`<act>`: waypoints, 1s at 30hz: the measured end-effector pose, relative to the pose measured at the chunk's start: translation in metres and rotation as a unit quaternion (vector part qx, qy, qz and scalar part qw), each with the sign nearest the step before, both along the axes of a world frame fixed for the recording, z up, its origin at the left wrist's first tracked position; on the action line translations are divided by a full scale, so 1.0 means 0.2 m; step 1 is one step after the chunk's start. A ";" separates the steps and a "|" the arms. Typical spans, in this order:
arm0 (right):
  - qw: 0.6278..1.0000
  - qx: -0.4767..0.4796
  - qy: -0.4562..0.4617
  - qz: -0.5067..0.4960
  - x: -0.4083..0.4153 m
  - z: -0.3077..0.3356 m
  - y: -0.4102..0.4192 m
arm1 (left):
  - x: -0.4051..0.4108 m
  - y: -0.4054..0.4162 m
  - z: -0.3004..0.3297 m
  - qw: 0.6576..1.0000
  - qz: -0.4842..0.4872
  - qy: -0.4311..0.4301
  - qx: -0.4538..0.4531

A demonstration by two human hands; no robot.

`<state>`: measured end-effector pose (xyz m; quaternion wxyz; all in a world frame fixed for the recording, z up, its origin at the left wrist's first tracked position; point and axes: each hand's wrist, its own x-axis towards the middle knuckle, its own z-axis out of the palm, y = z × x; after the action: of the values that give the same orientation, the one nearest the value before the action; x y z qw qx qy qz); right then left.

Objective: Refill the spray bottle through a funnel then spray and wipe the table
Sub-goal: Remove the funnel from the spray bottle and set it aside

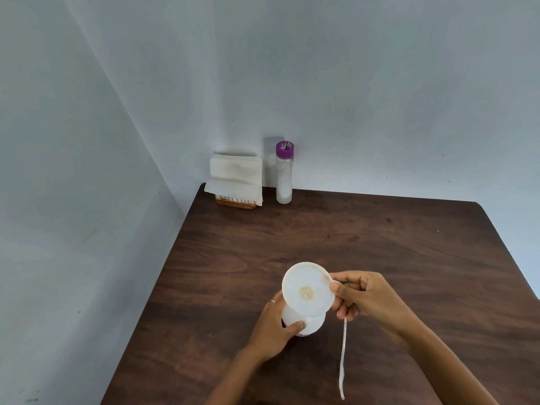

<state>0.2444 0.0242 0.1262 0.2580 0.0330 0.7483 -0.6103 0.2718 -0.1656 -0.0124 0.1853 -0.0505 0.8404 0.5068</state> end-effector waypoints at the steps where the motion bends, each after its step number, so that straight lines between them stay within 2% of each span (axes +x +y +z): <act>1: 1.000 -0.007 -0.001 -0.004 -0.01 0.02 0.00 | -0.02 -0.02 0.02 1.000 -0.013 -0.006 0.014; 4: 0.999 -0.039 -0.009 -0.023 -0.02 0.07 0.02 | -0.08 -0.09 0.10 0.997 -0.012 -0.019 0.068; 9: 0.993 -0.080 0.024 -0.081 -0.09 0.16 0.06 | -0.17 -0.19 0.45 0.981 0.101 0.011 0.167; 12: 0.992 -0.050 0.065 -0.096 -0.18 0.16 0.05 | -0.25 -0.18 0.66 0.974 0.073 0.015 0.212; 15: 0.990 -0.023 0.095 -0.100 -0.31 0.09 0.03 | -0.35 -0.11 0.75 0.978 0.037 0.002 0.207; 22: 0.969 0.118 0.153 -0.155 -0.67 -0.18 -0.04 | -0.68 0.05 0.62 0.980 0.029 -0.038 0.191; 30: 0.942 0.242 0.191 -0.132 -1.06 -0.46 -0.12 | -1.15 0.12 0.29 0.989 0.031 -0.090 0.117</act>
<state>0.0324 -0.0002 0.0339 0.0116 0.0757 0.8974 -0.4345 0.0423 -0.1411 0.0449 0.2495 -0.0999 0.7530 0.6006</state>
